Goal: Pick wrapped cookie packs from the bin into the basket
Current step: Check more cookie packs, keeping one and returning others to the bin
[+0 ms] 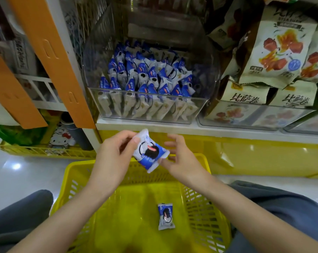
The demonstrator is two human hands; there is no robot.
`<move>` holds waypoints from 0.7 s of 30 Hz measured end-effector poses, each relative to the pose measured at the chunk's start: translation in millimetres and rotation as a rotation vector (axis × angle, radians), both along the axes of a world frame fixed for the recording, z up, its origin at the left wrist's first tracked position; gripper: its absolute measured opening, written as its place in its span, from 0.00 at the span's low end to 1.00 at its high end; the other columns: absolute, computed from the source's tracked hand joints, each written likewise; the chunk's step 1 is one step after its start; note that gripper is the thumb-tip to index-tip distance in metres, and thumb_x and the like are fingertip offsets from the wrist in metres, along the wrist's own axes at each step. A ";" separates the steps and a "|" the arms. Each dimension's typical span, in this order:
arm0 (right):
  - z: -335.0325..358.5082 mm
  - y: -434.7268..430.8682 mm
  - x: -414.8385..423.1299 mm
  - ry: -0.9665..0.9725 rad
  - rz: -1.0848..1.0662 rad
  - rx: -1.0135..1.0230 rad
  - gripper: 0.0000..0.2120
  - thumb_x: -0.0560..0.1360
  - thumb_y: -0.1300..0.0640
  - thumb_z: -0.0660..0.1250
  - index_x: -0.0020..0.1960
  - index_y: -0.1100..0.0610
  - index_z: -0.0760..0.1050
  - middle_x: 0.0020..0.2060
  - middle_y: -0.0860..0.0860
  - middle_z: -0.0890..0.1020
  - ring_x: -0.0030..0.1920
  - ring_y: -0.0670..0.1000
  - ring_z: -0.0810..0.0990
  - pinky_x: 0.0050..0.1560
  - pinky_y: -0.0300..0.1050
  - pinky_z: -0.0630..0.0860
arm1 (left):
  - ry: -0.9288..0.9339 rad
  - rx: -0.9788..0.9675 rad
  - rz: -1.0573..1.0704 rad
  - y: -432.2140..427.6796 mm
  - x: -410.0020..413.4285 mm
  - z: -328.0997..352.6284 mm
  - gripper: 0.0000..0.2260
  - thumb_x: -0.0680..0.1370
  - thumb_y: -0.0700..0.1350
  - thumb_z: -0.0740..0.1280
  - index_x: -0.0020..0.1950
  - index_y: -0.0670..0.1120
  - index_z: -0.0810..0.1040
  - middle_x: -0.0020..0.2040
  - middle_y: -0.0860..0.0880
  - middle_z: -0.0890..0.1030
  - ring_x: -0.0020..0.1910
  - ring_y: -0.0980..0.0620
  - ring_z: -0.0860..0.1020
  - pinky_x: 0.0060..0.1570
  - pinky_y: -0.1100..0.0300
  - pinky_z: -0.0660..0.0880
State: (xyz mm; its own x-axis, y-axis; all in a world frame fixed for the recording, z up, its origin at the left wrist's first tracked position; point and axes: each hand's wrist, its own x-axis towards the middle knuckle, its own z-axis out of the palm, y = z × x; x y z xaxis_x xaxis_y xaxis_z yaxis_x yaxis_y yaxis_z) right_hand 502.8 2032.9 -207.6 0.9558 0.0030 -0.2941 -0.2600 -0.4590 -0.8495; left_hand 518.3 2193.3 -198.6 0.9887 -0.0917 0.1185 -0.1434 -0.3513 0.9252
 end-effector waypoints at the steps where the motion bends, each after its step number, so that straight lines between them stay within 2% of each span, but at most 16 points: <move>1: 0.1 1.4 -2.3 -0.045 0.013 0.010 0.28 0.72 0.64 0.69 0.68 0.56 0.60 0.56 0.48 0.71 0.55 0.45 0.72 0.53 0.36 0.70 | -0.046 0.079 -0.026 0.2 -1.3 -0.5 0.09 0.77 0.40 0.64 0.39 0.51 0.76 0.35 0.55 0.80 0.34 0.62 0.75 0.35 0.70 0.68; 4: 1.5 5.3 -7.2 -0.158 0.101 0.109 0.18 0.72 0.62 0.69 0.59 0.52 0.69 0.52 0.47 0.76 0.54 0.46 0.76 0.56 0.37 0.72 | -0.098 0.178 -0.097 0.2 -5.0 -2.6 0.09 0.76 0.41 0.66 0.40 0.55 0.77 0.37 0.54 0.79 0.38 0.61 0.76 0.36 0.72 0.67; 7: 3.2 6.2 -8.3 -0.250 0.096 0.127 0.09 0.73 0.60 0.69 0.47 0.47 0.74 0.41 0.46 0.81 0.43 0.47 0.80 0.48 0.41 0.77 | -0.046 0.128 -0.145 -4.8 -7.0 -4.7 0.08 0.75 0.41 0.67 0.40 0.55 0.77 0.37 0.57 0.80 0.38 0.62 0.77 0.38 0.72 0.70; 10: 2.1 4.5 -5.2 -0.242 0.019 0.123 0.07 0.73 0.60 0.68 0.42 0.49 0.75 0.40 0.52 0.83 0.41 0.52 0.82 0.47 0.53 0.79 | 0.013 0.042 -0.112 -7.8 -6.6 -6.2 0.07 0.75 0.41 0.66 0.41 0.53 0.76 0.36 0.57 0.80 0.36 0.62 0.77 0.38 0.67 0.72; 12: 1.8 3.2 -3.0 -0.207 -0.018 0.158 0.08 0.74 0.60 0.68 0.39 0.49 0.74 0.39 0.52 0.82 0.38 0.51 0.80 0.45 0.56 0.77 | 0.034 0.034 -0.109 -7.8 -5.3 -6.7 0.06 0.76 0.42 0.65 0.41 0.50 0.77 0.34 0.55 0.79 0.35 0.59 0.76 0.39 0.60 0.72; 15: 3.9 2.0 -4.2 -0.257 0.023 0.124 0.08 0.74 0.58 0.68 0.39 0.48 0.74 0.37 0.49 0.81 0.37 0.50 0.79 0.41 0.50 0.76 | 0.074 0.033 -0.108 -6.0 -2.6 -8.6 0.08 0.77 0.43 0.64 0.37 0.48 0.75 0.28 0.56 0.75 0.31 0.54 0.71 0.36 0.53 0.69; 17: 6.2 0.6 -7.7 -0.362 0.095 -0.040 0.05 0.74 0.56 0.68 0.40 0.48 0.74 0.36 0.45 0.80 0.37 0.46 0.78 0.38 0.40 0.74 | 0.092 0.045 -0.123 -5.4 -1.5 -11.2 0.10 0.77 0.43 0.64 0.36 0.48 0.74 0.26 0.55 0.72 0.30 0.53 0.67 0.34 0.54 0.65; 21: 10.5 -1.9 -15.8 -0.536 0.154 -0.355 0.03 0.74 0.51 0.66 0.44 0.49 0.75 0.37 0.42 0.77 0.39 0.41 0.70 0.36 0.32 0.66 | 0.133 0.018 -0.168 -5.9 -1.9 -15.9 0.09 0.77 0.43 0.63 0.37 0.46 0.75 0.29 0.50 0.71 0.31 0.53 0.67 0.35 0.55 0.64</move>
State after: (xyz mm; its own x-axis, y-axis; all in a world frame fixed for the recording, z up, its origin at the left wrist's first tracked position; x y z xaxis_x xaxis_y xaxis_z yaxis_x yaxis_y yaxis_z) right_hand 487.0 2031.0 -197.1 0.9664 0.1422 0.2139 0.2480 -0.7334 -0.6329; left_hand 516.4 2187.4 -214.5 0.9663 -0.2571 -0.0152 -0.0783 -0.3496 0.9336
